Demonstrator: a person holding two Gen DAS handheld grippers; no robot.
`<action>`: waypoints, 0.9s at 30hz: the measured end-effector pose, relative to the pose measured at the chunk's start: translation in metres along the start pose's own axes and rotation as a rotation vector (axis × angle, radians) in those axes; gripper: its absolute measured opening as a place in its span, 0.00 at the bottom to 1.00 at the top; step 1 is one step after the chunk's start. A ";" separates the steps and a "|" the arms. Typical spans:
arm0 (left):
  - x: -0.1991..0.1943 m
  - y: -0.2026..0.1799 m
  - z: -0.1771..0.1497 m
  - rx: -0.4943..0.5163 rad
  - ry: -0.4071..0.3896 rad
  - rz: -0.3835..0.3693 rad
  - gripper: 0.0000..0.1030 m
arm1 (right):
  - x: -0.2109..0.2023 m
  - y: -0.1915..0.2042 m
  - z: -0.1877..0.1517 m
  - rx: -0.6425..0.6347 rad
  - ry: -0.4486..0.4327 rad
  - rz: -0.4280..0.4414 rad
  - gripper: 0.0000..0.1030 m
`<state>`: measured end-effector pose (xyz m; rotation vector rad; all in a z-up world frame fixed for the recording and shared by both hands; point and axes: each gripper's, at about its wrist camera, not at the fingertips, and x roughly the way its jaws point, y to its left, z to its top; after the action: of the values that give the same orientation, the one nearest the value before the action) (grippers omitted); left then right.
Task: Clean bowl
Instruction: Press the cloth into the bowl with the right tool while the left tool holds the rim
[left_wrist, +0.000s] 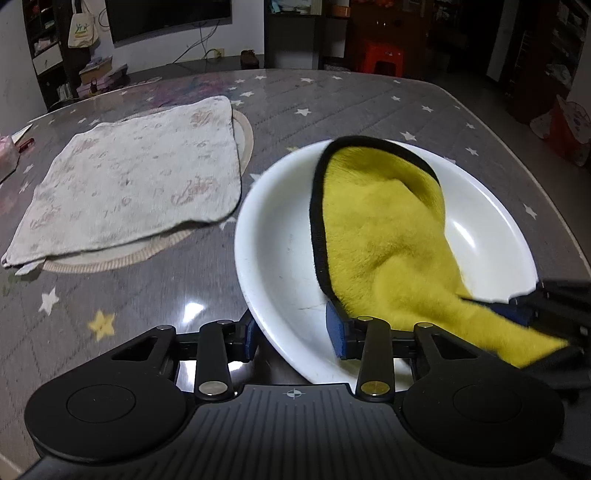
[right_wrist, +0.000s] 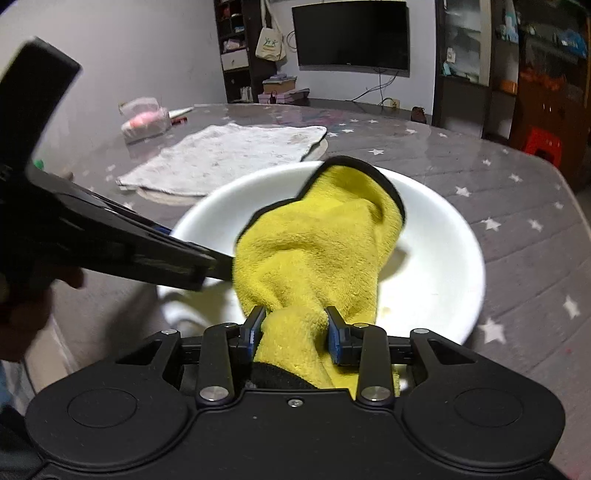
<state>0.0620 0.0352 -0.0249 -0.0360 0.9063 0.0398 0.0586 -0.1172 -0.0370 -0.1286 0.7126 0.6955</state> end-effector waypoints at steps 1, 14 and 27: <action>0.002 0.000 0.003 0.005 -0.004 0.000 0.37 | 0.000 0.000 0.000 0.018 -0.005 0.008 0.36; 0.024 -0.011 0.033 0.122 -0.050 0.039 0.33 | -0.001 -0.012 -0.001 0.001 -0.004 -0.062 0.35; 0.022 -0.002 0.034 0.057 0.007 -0.003 0.32 | 0.012 -0.024 0.007 -0.101 0.007 -0.189 0.36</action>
<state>0.1030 0.0354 -0.0213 0.0150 0.9140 0.0108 0.0836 -0.1267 -0.0424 -0.2879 0.6624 0.5501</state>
